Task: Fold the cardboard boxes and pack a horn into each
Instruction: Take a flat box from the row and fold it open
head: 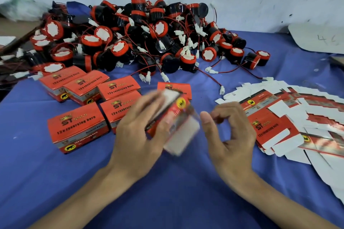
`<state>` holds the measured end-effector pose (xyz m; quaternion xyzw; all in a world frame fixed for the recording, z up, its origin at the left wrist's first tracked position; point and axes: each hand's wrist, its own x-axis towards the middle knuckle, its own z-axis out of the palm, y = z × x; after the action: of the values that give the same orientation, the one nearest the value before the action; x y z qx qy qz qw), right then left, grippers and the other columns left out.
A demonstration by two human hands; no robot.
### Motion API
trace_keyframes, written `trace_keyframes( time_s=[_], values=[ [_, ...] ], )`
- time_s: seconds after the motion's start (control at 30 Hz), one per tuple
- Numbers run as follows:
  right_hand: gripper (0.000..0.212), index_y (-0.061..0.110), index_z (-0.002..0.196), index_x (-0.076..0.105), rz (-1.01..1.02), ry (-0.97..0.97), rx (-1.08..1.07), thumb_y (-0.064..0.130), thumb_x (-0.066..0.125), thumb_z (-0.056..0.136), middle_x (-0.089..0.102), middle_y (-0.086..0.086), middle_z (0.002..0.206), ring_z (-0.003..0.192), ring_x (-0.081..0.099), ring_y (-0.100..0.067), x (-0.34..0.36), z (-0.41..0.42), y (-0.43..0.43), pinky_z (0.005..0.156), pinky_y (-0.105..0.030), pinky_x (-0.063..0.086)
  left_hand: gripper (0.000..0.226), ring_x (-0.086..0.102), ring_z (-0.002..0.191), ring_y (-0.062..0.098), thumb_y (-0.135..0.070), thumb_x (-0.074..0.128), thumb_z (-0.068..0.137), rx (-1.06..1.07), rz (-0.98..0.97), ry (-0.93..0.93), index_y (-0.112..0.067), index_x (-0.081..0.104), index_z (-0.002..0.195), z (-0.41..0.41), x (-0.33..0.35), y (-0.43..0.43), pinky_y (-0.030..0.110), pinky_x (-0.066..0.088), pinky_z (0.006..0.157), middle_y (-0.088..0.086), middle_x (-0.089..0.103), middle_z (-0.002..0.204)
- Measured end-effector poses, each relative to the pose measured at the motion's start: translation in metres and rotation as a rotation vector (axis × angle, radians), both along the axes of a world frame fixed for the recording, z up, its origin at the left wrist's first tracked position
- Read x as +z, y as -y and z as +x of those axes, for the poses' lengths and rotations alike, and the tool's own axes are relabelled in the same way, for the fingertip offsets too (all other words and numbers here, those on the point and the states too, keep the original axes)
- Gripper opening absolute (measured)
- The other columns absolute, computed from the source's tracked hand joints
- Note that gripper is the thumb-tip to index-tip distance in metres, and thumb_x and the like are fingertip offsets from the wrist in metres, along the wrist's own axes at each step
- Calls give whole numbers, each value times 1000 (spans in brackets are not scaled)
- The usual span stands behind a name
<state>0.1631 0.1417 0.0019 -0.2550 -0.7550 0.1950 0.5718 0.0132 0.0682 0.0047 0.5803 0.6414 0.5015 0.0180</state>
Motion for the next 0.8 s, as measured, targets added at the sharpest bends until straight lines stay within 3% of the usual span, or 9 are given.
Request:
trace_keyframes(
  time_s=[0.1, 0.2, 0.33, 0.4, 0.43, 0.5, 0.6, 0.73, 0.8],
  values=[
    [21, 29, 76, 71, -359, 116, 220, 42, 58, 88, 69, 14, 72, 68, 65, 0, 5, -4, 8, 62, -9, 44, 54, 19, 140, -5, -36, 35, 98, -45, 34, 121, -20, 23, 148, 6, -6, 0, 18, 21, 115, -1, 23, 155],
    [6, 31, 85, 70, -715, 52, 486, 34, 65, 83, 71, 10, 80, 76, 67, -3, 1, -8, 14, 68, -18, 53, 57, 25, 139, -7, -42, 33, 96, -432, -153, 301, -39, 5, 147, 16, -18, 3, 19, 30, 111, -32, 25, 149],
    [8, 27, 81, 61, -496, 343, 493, 29, 57, 88, 63, 13, 71, 66, 57, -3, 6, 6, 2, 62, -19, 47, 74, 43, 133, 5, -43, 46, 87, -431, -244, 389, -46, -1, 143, 5, -20, 0, 20, 34, 106, -42, 44, 131],
    [8, 13, 92, 60, -127, 691, 436, 14, 59, 84, 66, 3, 79, 72, 57, -16, 9, 7, -2, 64, -26, 48, 77, 41, 132, -1, -51, 46, 84, -323, -148, 316, -44, 0, 146, -2, -17, 1, 14, 32, 103, -33, 46, 135],
    [21, 6, 98, 61, 75, 841, 402, 2, 62, 78, 68, -4, 86, 78, 59, -22, 11, 4, -3, 67, -26, 48, 78, 39, 133, -1, -54, 47, 83, -295, -107, 293, -43, 4, 147, -3, -15, 1, 14, 33, 103, -27, 44, 139],
    [33, 2, 99, 62, 295, 1077, 445, -9, 59, 68, 67, -9, 91, 81, 60, -28, 21, -5, -2, 72, -30, 51, 78, 39, 132, -1, -54, 54, 80, -289, -86, 254, -46, 12, 144, -8, -13, 1, 23, 36, 107, -27, 40, 140],
    [24, 6, 97, 56, 307, 1378, 523, 2, 44, 76, 57, -6, 95, 74, 51, -24, 34, -16, 4, 70, -38, 48, 75, 41, 132, 5, -54, 59, 75, -293, -136, 240, -49, 20, 138, -14, -17, 1, 42, 39, 108, -17, 41, 144],
    [22, 8, 104, 55, 243, 1490, 555, 6, 45, 85, 59, -6, 88, 69, 49, -23, 53, -31, -9, 61, -36, 44, 83, 46, 127, 3, -63, 49, 78, -236, -189, 278, -36, 16, 149, -22, -18, -5, 43, 41, 105, -14, 47, 139],
    [20, 11, 96, 65, 217, 1243, 601, 6, 49, 85, 66, -3, 80, 66, 55, -21, 70, -38, -27, 59, -33, 43, 88, 45, 126, -2, -64, 44, 80, -195, -201, 318, -31, 6, 152, -29, -20, -11, 39, 39, 108, -26, 45, 136]
  ],
)
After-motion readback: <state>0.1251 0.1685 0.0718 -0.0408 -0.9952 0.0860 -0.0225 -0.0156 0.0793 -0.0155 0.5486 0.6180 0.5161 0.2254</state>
